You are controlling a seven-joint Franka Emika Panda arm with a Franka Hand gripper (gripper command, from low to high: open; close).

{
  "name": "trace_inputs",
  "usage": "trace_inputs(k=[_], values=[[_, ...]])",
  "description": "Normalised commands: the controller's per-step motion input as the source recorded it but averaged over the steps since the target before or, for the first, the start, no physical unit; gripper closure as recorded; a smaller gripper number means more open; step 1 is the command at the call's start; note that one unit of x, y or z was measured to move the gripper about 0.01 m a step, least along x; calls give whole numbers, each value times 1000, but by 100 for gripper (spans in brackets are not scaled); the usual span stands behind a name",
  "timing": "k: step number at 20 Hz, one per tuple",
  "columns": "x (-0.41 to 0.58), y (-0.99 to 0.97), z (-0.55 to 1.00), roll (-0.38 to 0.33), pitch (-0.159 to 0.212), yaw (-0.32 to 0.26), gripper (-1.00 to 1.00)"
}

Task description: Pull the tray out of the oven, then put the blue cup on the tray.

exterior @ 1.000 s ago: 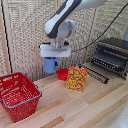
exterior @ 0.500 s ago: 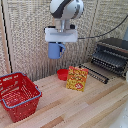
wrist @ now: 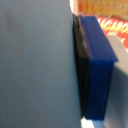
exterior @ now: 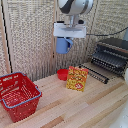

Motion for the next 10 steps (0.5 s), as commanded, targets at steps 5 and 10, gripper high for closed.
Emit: trace_inputs(k=[5,10], values=[[0,-970,80,-148,22,-4,100],[0,-852,20,-230,11,0,100]])
